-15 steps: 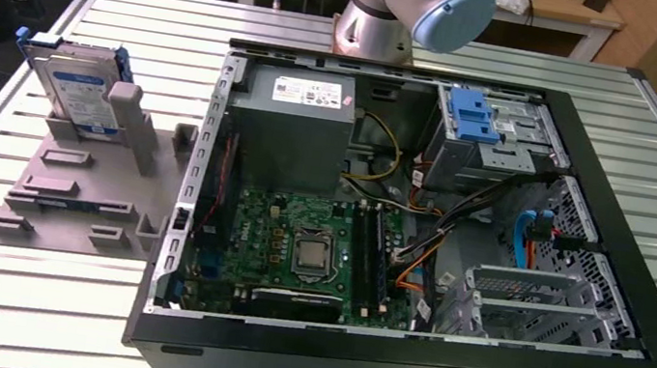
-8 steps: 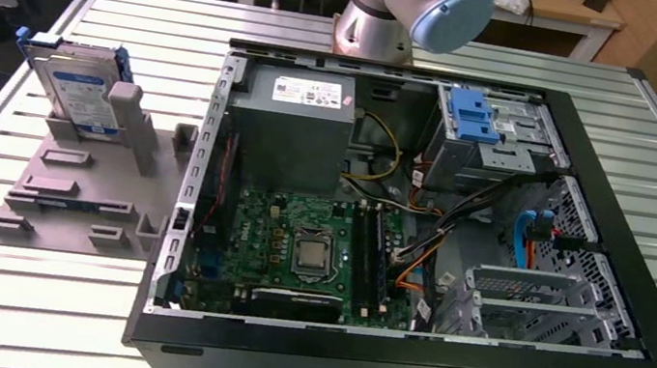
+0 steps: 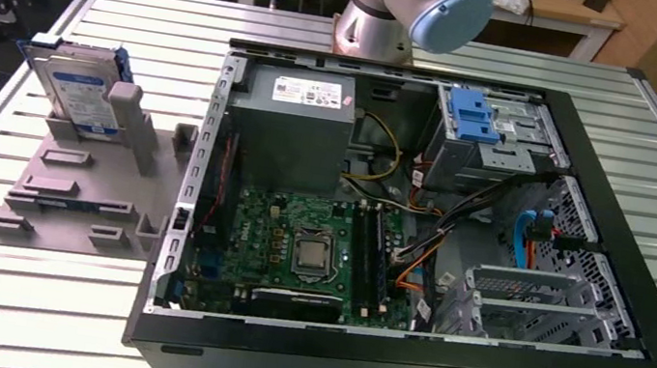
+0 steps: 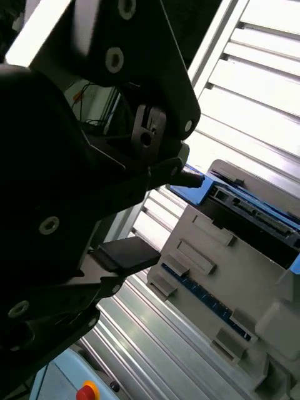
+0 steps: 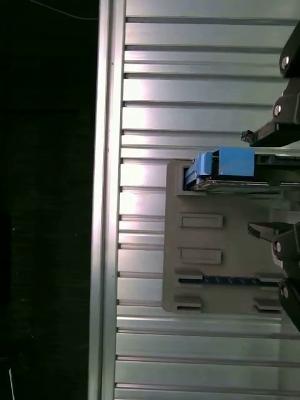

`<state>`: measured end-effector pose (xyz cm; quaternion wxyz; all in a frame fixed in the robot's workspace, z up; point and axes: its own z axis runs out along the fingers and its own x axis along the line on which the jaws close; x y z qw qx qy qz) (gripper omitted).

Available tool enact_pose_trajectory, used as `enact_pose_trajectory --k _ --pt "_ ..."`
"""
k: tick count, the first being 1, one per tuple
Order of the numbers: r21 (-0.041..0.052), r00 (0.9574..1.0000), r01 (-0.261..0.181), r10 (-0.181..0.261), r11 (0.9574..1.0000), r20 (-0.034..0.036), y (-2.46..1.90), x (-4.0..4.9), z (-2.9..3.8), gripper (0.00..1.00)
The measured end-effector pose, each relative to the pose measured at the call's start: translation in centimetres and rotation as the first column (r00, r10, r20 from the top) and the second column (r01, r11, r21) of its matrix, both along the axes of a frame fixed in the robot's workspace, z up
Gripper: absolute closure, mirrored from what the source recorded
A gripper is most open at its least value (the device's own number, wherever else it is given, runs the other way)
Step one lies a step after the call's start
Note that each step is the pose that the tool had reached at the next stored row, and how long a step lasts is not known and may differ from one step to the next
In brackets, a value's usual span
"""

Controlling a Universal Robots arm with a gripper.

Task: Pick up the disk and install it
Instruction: 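Pick up the disk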

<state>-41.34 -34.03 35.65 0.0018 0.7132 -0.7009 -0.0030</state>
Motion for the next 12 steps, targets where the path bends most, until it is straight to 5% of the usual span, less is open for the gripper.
enact_pose_trajectory --k 6,12 --pt "0.0018 1.0000 0.000 0.000 1.0000 0.0000 0.05 0.00 -0.24 0.18" --pt "0.0018 1.0000 0.007 -0.007 1.0000 0.0001 0.32 -0.01 -1.30 0.18"
